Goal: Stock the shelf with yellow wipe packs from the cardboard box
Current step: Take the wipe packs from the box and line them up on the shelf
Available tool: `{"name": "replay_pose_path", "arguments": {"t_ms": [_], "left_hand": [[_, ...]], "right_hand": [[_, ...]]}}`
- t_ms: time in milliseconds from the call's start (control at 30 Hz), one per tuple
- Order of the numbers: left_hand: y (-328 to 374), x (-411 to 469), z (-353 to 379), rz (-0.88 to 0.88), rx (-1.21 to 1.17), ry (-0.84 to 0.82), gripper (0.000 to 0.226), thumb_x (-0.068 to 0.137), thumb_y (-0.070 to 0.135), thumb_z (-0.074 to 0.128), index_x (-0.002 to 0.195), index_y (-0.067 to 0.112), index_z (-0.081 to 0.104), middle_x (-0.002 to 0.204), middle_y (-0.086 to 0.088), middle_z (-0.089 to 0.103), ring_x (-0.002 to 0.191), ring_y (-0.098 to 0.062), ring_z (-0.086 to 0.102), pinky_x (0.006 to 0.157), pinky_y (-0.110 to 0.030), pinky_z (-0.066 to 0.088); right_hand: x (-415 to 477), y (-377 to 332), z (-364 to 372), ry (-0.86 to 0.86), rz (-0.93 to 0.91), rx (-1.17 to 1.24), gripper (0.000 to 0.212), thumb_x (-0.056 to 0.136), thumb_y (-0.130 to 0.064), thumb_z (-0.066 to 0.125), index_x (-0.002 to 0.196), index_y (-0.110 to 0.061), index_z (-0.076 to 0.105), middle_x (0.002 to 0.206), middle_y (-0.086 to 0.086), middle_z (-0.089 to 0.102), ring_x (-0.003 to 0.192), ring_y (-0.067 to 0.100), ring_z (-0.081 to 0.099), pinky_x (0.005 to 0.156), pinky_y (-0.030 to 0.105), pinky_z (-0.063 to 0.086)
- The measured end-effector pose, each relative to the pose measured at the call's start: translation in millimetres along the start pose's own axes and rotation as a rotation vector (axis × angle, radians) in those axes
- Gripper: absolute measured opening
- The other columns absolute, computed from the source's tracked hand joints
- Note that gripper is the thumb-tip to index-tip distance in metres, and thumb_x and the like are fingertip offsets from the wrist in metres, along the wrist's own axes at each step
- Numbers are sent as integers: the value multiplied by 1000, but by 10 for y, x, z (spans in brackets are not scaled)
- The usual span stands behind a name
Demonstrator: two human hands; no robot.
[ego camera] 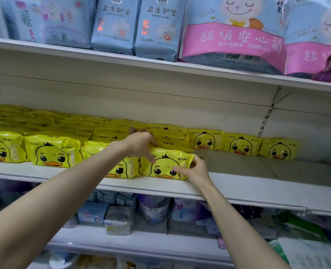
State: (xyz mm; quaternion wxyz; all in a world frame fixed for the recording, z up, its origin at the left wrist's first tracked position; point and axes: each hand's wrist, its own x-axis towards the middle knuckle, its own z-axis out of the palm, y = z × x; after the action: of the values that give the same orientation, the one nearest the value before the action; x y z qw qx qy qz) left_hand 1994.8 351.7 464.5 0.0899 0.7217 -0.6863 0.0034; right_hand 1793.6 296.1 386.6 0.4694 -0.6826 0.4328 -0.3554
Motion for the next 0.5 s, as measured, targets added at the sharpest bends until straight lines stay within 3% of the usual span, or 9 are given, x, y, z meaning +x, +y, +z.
{"name": "replay_pose_path", "arguments": {"t_ms": [100, 300, 400, 500], "left_hand": [[-30, 7, 3, -20, 1, -7, 68, 67, 49, 78, 125, 21, 57, 127, -2, 56, 119, -24, 46, 102, -39, 34], [-65, -53, 5, -48, -9, 14, 68, 66, 55, 76, 123, 22, 58, 126, -2, 57, 118, -24, 47, 102, -40, 34], [-40, -134, -31, -37, -23, 71, 62, 67, 55, 75, 120, 26, 59, 128, 0, 55, 122, -24, 44, 104, -41, 29], [22, -231, -93, -44, -40, 113, 59, 71, 53, 72, 122, 27, 58, 132, 2, 53, 127, -24, 40, 105, -44, 21]], "right_hand": [[0, -55, 3, 4, -1, -33, 84, 61, -36, 87, 132, -12, 48, 139, 8, 41, 125, 26, 44, 106, 45, 39], [15, -40, -30, 19, -17, -33, 105, 71, -25, 82, 149, -7, 15, 156, 9, 16, 141, 26, 22, 112, 38, 24], [-44, -64, -50, 54, -26, -43, 108, 69, -25, 83, 149, -6, 13, 156, 9, 14, 141, 26, 22, 112, 38, 25], [-142, -113, -86, 89, -52, -45, 95, 68, -23, 84, 143, -10, 26, 149, 9, 26, 134, 24, 31, 106, 35, 31]]}}
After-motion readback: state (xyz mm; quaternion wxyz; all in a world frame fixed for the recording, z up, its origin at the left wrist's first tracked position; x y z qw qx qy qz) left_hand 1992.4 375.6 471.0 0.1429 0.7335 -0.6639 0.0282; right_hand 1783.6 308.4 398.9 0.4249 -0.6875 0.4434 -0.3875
